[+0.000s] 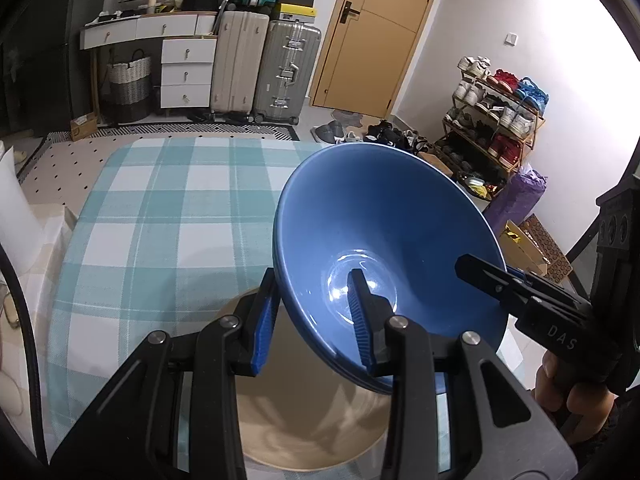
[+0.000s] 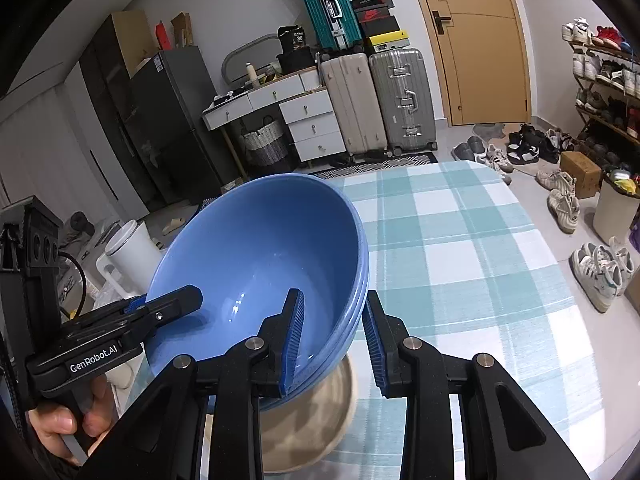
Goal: Organize plates and bowls
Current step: 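Lift the bowl stack and carry it over the cream plate stack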
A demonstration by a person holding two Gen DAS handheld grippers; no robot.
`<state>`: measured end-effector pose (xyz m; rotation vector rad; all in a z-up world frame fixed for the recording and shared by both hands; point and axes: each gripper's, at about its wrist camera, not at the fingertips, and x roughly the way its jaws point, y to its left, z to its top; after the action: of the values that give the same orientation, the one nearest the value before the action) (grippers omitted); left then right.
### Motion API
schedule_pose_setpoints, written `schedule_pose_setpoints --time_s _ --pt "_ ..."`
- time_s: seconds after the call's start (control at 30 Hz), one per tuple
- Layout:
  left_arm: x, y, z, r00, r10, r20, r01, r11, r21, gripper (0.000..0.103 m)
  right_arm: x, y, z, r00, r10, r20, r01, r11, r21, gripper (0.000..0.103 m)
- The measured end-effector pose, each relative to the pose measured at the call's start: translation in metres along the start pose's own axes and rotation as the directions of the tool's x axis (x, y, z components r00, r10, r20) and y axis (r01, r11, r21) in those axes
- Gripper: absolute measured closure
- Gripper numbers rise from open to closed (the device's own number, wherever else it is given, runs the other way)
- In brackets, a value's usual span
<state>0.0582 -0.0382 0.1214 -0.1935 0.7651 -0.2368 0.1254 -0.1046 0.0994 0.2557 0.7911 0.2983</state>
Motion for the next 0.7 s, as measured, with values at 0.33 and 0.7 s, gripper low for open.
schedule_pose_setpoints --time_s 0.33,0.7 --pt "-0.005 0.023 -0.010 1.000 0.030 0.000 -0.030 0.999 -0.021 0.072 0.015 0.020 -0.013 0.999 0.025 -0.026 -0.026 0.999 -0.023 0.073" --pt "0.006 0.049 -0.025 0.998 0.063 -0.024 -0.064 0.997 -0.045 0.072 0.038 0.036 -0.025 0.997 0.038 -0.065 -0.041 0.998 -0.041 0.073"
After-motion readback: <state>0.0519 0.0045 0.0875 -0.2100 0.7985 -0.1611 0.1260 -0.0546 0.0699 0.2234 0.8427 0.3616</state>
